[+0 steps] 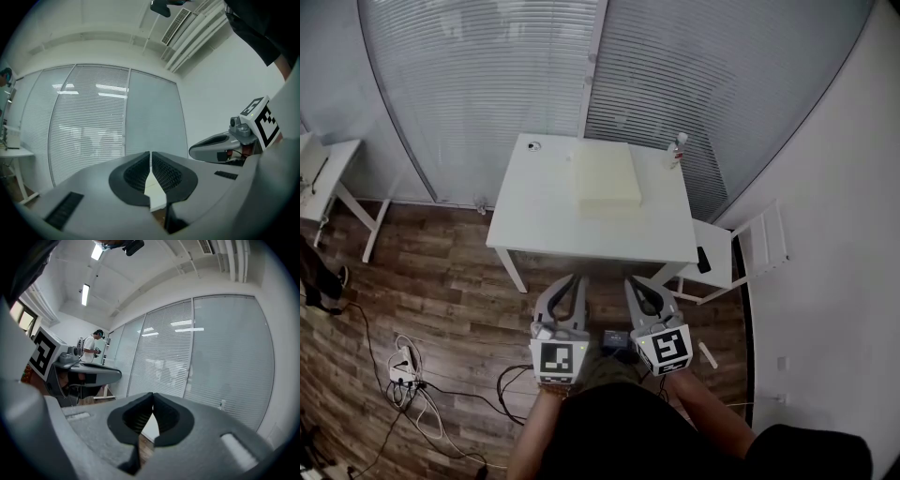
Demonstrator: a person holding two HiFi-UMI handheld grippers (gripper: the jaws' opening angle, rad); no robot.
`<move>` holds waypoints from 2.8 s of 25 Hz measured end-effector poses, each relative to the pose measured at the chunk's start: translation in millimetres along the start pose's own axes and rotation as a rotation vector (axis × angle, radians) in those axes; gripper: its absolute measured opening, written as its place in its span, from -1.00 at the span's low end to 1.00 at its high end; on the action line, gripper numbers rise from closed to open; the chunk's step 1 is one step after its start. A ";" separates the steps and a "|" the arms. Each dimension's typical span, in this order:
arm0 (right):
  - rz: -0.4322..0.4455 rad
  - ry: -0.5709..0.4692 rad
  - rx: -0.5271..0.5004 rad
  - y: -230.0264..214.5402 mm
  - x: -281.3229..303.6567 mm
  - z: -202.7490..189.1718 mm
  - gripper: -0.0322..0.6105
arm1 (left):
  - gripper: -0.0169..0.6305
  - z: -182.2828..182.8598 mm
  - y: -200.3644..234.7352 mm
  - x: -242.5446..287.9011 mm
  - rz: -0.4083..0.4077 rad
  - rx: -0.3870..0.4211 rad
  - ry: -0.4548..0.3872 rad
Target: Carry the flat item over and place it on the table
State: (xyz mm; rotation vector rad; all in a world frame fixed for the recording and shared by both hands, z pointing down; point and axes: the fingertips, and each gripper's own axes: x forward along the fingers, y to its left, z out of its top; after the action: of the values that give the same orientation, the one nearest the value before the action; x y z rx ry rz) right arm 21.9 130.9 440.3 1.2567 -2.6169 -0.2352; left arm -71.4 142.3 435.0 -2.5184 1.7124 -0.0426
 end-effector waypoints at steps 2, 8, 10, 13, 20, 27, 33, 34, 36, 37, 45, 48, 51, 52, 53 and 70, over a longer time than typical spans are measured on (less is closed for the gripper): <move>0.001 -0.003 0.003 1.7 -1.1 0.1 -0.90 | -0.89 0.1 1.6 -2.6 0.008 -0.002 0.000; 0.002 -0.009 0.003 1.2 -5.0 -0.5 -0.90 | -0.89 -1.0 -5.0 -3.1 0.002 0.007 0.005; 0.000 -0.005 0.009 -0.6 -7.4 -3.2 -0.90 | -0.89 -0.2 -9.2 -1.9 -0.006 0.012 0.005; -0.003 -0.003 0.015 -2.9 -9.6 -6.5 -0.90 | -0.89 0.6 -12.0 -1.1 -0.010 0.021 0.005; -0.009 -0.015 0.020 -3.3 -12.1 -6.6 -0.90 | -0.89 -2.2 -18.4 -0.5 -0.020 0.029 0.008; -0.006 -0.018 0.015 -3.9 -14.1 -6.4 -0.90 | -0.89 1.4 -23.7 2.2 -0.027 0.046 0.011; 0.000 -0.011 0.012 -6.4 -12.9 -9.7 -0.90 | -0.89 -1.3 -24.9 5.5 -0.025 0.050 0.016; 0.000 -0.011 0.011 -6.5 -12.6 -10.1 -0.90 | -0.89 -1.9 -24.8 5.7 -0.024 0.048 0.016; 0.003 -0.011 0.007 -5.7 -12.0 -10.3 -0.90 | -0.89 -2.0 -24.9 5.2 -0.022 0.039 0.019; 0.005 -0.012 0.006 -5.1 -12.0 -10.4 -0.90 | -0.89 -1.5 -25.3 4.9 -0.019 0.027 0.021; 0.020 -0.006 0.003 -6.9 -10.8 -12.5 -0.90 | -0.89 -3.3 -30.0 8.7 -0.017 -0.003 0.033; 0.024 -0.003 0.004 -5.3 -10.3 -10.7 -0.90 | -0.89 -6.7 -27.8 8.1 -0.027 0.037 0.031; 0.019 -0.003 0.006 -6.1 -10.3 -12.8 -0.90 | -0.89 -8.4 -27.2 8.1 -0.030 0.050 0.032; 0.020 -0.002 0.006 -5.9 -10.0 -13.7 -0.90 | -0.89 -8.6 -27.0 8.2 -0.030 0.050 0.032; 0.022 -0.001 0.006 -5.3 -9.6 -14.6 -0.90 | -0.89 -8.7 -26.5 8.2 -0.030 0.049 0.031; 0.067 0.001 -0.001 9.6 7.7 -12.3 -0.91 | -0.89 -17.0 -8.0 6.2 -0.020 0.040 0.043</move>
State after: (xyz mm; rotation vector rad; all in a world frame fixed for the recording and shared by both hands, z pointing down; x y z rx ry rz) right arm 13.4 130.2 455.4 1.1654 -2.6520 -0.2245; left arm -62.9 138.4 452.5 -2.5243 1.6837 -0.1319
